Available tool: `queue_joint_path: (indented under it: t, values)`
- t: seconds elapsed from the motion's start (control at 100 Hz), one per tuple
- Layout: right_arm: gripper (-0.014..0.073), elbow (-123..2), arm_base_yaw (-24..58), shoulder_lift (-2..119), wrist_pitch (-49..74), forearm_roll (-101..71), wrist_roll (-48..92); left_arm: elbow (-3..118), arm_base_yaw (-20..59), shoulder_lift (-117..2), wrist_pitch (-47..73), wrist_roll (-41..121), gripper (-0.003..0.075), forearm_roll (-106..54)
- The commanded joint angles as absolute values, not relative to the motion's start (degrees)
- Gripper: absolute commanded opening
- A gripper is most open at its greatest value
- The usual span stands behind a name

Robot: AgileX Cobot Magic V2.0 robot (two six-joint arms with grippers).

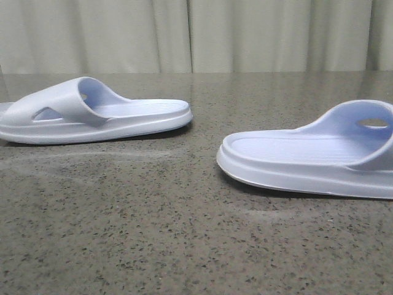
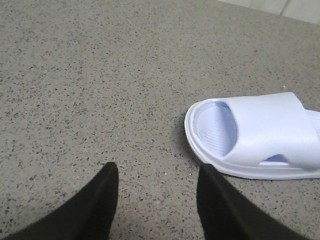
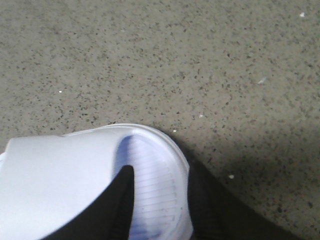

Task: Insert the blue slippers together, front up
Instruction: 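Lower both grippers and grasp each slipper by its heel rim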

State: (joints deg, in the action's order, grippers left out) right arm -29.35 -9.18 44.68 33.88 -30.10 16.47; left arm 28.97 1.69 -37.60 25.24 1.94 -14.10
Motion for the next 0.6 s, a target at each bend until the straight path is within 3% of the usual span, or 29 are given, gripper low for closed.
queue_joint_path:
  t: [0.0, 0.59]
  values:
    - [0.0217, -32.0, -10.6, 47.0, 32.8, -30.3, 17.3, 31.0, 1.5, -38.0, 21.3, 1.7, 0.0337, -15.2]
    - [0.0258, -38.7, -16.1, 58.1, 43.6, -32.3, 25.0, 31.0, 1.5, -39.5, 21.2, 1.7, 0.0337, -15.3]
